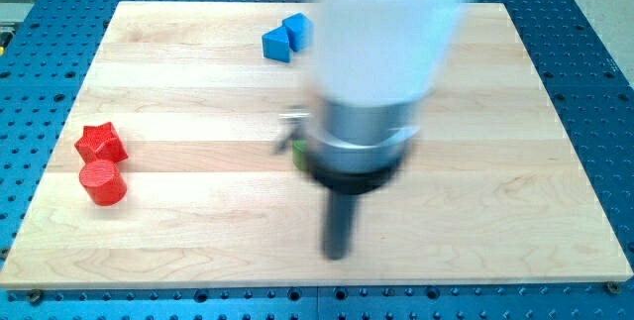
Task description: Move the red circle closely to the red star
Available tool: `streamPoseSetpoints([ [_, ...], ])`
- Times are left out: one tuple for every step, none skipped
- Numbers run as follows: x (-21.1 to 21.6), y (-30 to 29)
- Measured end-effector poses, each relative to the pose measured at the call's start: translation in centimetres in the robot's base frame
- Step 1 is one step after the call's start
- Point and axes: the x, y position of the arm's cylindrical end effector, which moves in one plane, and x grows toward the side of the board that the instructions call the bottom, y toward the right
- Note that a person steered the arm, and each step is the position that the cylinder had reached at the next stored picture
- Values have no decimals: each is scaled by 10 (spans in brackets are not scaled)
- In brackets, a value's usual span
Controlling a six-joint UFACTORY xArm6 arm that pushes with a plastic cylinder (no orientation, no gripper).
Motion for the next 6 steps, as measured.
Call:
streamPoseSetpoints([
  [-2, -94],
  [-23, -112],
  [-26, -165],
  [-39, -218],
  [-55, -198],
  [-20, -189],
])
